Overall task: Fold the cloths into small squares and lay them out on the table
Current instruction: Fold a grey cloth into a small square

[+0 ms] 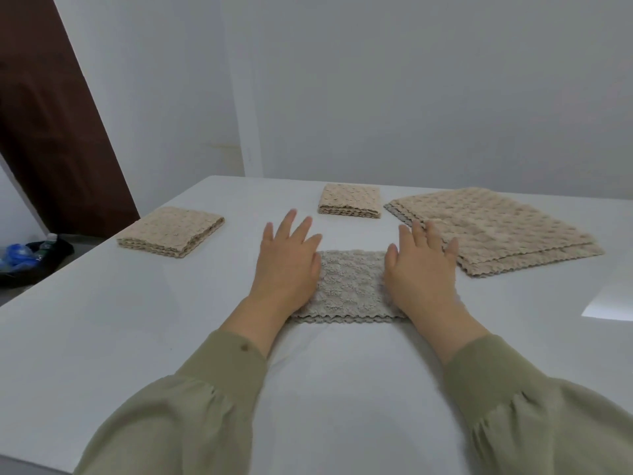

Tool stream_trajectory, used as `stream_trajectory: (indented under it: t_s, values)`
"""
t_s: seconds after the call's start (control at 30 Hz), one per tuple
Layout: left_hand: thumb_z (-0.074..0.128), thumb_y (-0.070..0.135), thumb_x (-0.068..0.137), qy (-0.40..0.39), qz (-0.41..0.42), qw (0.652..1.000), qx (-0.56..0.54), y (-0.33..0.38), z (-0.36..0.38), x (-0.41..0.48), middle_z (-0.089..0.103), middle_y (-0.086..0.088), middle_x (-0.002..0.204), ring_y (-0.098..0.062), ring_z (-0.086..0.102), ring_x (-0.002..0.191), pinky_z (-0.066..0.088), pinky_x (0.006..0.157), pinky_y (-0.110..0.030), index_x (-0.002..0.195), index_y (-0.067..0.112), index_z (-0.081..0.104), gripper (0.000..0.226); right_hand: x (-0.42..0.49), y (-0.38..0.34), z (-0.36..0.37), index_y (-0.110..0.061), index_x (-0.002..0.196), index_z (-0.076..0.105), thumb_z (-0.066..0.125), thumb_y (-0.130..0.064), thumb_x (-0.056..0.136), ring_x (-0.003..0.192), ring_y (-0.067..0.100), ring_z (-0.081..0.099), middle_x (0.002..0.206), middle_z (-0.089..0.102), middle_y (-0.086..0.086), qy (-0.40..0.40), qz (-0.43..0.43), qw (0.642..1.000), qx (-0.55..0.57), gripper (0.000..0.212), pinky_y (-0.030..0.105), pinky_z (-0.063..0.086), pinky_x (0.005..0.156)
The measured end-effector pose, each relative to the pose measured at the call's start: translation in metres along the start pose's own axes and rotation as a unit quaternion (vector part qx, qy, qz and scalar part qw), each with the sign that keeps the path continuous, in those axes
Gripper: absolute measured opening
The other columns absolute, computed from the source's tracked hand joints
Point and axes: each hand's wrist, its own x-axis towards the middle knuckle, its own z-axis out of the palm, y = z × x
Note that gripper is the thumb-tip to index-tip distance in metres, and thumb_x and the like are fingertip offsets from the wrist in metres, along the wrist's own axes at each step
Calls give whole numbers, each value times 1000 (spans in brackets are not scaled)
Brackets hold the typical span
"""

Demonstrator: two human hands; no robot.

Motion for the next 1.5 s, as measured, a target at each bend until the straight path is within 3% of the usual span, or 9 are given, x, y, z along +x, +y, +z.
stream_trajectory:
  t_s: [0.1, 0.23, 0.37, 1.07, 1.13, 1.2, 1.3, 1.4, 1.5]
  values:
    - [28, 25, 100, 7, 34, 998, -48, 23, 1, 6, 22, 0, 156, -21, 5, 146, 5, 117, -44, 144, 22, 35, 45, -1, -20, 3, -12, 147, 25, 17, -25, 96, 146, 22, 10, 156, 21, 7, 61, -70, 994, 52, 54, 48, 3, 116]
    - [21, 31, 100, -98, 27, 993, -68, 36, 18, 13, 18, 0, 157, -21, 2, 146, 4, 116, -47, 146, 23, 30, 47, -3, -26, 21, -18, 145, 29, 14, -34, 96, 143, 24, 20, 154, 27, 3, -81, -114, 989, 53, 54, 49, 12, 117]
    - [17, 32, 100, -187, 7, 980, -64, 34, 26, 15, 13, 2, 159, -21, 5, 146, 4, 117, -49, 150, 23, 17, 51, -1, -23, 24, -20, 150, 20, 18, -32, 100, 146, 21, 9, 158, 14, 1, -160, -99, 982, 29, 51, 47, 4, 117]
    - [16, 44, 100, -218, -122, 965, -75, -30, 20, -8, -1, 4, 160, -19, -3, 146, 2, 117, -46, 152, 21, 6, 57, 4, 52, 8, -20, 150, 15, 19, -34, 97, 146, 19, 9, 159, 7, -1, -180, 17, 983, 15, 55, 50, 7, 115]
    - [20, 42, 100, -172, -128, 975, -64, -28, 15, -7, 10, 2, 159, -20, 0, 146, 4, 116, -49, 150, 20, 19, 54, 5, 53, 8, -15, 139, 40, 25, -32, 97, 135, 24, 34, 148, 37, 7, -129, 23, 991, 37, 47, 48, 23, 110]
    - [24, 38, 101, -100, -108, 988, -54, -25, 7, -5, 20, 0, 157, -21, 4, 146, 5, 116, -50, 145, 20, 31, 48, 7, 53, 6, -11, 98, 60, 30, -27, 95, 95, 30, 57, 101, 64, 11, -46, 41, 993, 101, 34, 41, 44, 85]
    - [28, 37, 101, -51, -53, 993, -97, -12, 0, -3, 24, 0, 156, -19, 7, 145, 9, 118, -45, 145, 21, 33, 47, 14, 55, 8, -4, 70, 53, 32, -20, 94, 68, 32, 53, 66, 56, 12, 36, 63, 988, 134, 36, 35, 37, 58]
    - [26, 43, 101, -112, -17, 985, -128, 10, 4, -6, 20, -1, 157, -20, 10, 145, 11, 118, -41, 147, 22, 27, 52, 19, 56, 13, -3, 82, 62, 36, -18, 93, 86, 35, 54, 84, 63, 16, 42, 45, 994, 92, 33, 38, 41, 67]
    - [19, 54, 98, -210, -9, 975, -76, 21, 14, -9, 5, 0, 159, -20, 0, 146, 3, 118, -45, 151, 27, 10, 61, 22, 56, 16, -6, 119, 56, 35, -18, 93, 116, 35, 43, 126, 54, 15, -34, 36, 998, 27, 36, 42, 38, 95]
